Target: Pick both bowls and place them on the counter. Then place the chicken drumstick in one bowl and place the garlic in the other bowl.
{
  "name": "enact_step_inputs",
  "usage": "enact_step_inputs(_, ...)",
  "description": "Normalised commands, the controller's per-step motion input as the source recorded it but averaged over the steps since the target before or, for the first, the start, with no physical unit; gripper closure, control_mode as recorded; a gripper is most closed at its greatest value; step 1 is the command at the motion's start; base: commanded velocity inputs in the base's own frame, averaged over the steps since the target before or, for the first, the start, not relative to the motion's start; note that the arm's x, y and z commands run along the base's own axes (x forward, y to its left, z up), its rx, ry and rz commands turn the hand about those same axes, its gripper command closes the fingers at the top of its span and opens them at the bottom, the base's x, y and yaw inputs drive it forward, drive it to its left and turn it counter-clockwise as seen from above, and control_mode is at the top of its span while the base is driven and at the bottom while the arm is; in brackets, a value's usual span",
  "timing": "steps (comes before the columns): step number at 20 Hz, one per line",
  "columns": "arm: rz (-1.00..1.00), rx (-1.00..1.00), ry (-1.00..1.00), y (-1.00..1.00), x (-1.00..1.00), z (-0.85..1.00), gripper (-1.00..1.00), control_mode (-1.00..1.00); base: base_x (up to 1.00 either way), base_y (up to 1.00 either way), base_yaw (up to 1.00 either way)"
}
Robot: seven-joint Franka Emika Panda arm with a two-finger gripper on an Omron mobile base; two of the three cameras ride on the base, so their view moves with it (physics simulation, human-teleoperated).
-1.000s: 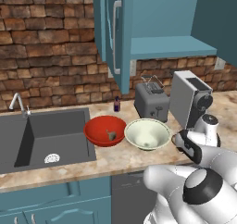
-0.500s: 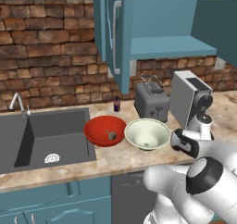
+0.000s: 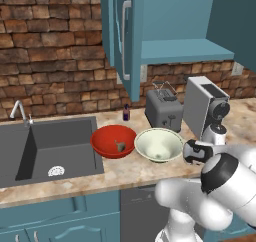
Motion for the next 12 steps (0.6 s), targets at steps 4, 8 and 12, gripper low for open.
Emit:
enact_step_inputs(4, 0.0, -0.01, 0.0, 0.27, 0.02, -0.22, 1.0, -1.0, 0.0, 0.0, 0.0)
enact_step_inputs(8, 0.0, 0.0, 0.0, 0.04, -0.01, -0.07, 1.0, -1.0, 0.0, 0.0, 0.0)
enact_step_inputs(12, 0.0, 0.0, 0.0, 0.01, -0.09, -0.02, 1.0, -1.0, 0.0, 0.0, 0.0)
